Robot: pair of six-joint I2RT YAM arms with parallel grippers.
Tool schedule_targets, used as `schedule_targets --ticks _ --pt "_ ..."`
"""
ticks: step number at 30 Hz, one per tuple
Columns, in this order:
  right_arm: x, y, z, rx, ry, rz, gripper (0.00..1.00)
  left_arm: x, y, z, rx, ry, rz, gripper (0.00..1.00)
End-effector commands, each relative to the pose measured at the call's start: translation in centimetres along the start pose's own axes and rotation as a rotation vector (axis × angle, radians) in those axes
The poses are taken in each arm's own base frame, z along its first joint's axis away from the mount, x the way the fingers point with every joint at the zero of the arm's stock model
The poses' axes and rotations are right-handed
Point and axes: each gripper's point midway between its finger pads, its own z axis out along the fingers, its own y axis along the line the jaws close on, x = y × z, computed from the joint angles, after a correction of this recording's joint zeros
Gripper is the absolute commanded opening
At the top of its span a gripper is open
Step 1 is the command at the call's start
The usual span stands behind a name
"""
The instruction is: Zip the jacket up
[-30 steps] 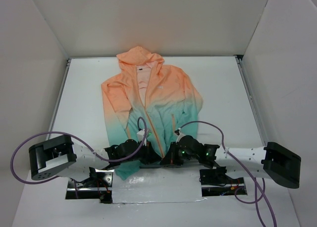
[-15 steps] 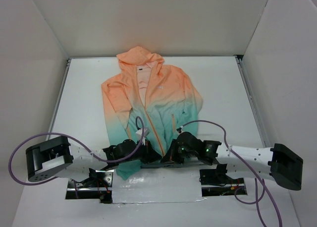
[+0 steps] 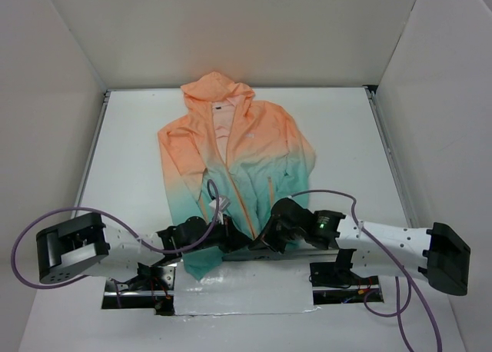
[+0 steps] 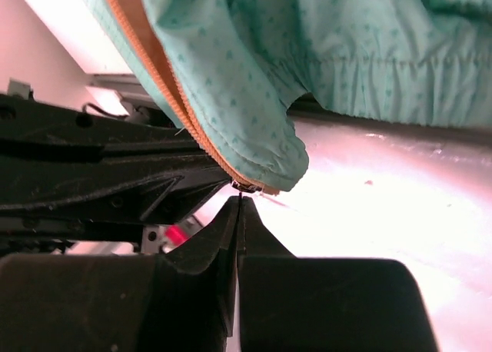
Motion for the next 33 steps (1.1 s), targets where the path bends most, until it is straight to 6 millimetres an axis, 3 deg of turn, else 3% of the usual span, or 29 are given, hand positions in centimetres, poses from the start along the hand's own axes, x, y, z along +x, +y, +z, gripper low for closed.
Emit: schedule_targets --ticks 1,8,18,24,28,33 --pt "0.6 3.5 -1.0 -0.055 0.033 0.130 0.00 1.0 1.1 -0.5 -0.022 0.023 0.057 0.00" --pt "1.6 2.6 -0.8 -0.036 0.111 0.303 0.00 0.5 1.1 -0.7 -0.029 -0.010 0.070 0.00" --pt "0.7 0.4 -0.7 0.001 0.086 0.518 0.00 0.5 0.5 -1.0 0.003 -0.026 0.095 0.00" --pt "0.4 1.1 -0.3 -0.080 0.119 0.534 0.00 0.7 0.2 -1.1 0.027 -0.025 0.113 0.00" --pt "-1.3 0.2 0.0 -0.064 0.036 0.543 0.00 1.1 -0.3 -1.0 0.052 -0.009 0.130 0.00" --pt "-3.5 1.5 -0.8 -0.147 0.011 0.553 0.00 1.4 -1.0 -1.3 0.093 -0.004 0.148 0.00"
